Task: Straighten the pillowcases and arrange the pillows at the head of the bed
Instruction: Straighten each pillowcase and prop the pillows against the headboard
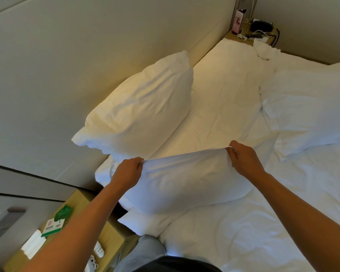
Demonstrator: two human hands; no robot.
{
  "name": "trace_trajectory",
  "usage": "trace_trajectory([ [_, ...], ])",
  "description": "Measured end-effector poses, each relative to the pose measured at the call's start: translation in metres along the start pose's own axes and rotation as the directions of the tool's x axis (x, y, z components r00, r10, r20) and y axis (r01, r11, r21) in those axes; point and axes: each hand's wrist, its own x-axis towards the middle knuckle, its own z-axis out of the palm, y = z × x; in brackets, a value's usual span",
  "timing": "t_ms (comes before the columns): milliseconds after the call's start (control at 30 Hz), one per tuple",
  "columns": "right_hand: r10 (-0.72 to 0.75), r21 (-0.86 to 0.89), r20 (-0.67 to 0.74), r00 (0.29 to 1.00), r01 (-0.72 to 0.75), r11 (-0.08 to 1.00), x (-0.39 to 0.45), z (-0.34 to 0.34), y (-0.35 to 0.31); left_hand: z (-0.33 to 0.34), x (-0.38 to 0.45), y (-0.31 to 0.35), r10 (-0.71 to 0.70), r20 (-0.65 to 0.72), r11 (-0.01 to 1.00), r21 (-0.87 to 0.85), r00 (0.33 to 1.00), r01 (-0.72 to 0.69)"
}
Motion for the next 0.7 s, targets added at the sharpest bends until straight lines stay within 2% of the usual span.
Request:
trace_trajectory([
  [100,0.006,0.019,-0.009,1.0,-0.006,1.0,0.006,0.001,0.0,0.001,0.004,0.0,-0.032,0.035,0.999,0.029,0.999,0.031],
  [233,0.046,0.043,-0.05,0.998,-0.044,0.998,0.013,0.001,-0.002,0.002,0.009,0.003,-0.04,0.009,0.999,0.037,0.999,0.04],
  [467,0.104,0.067,-0.132,0.986,-0.096,0.993,0.033,0.002,-0.019,-0.01,0.01,0.004,-0.065,-0.157,0.997,0.017,0.985,0.069],
  [700,-0.025,0.034,-0.228,0.973,0.034,0.999,0.078,-0.015,-0.054,-0.036,0.005,0.001,-0.115,-0.288,0.992,-0.081,0.951,0.095],
])
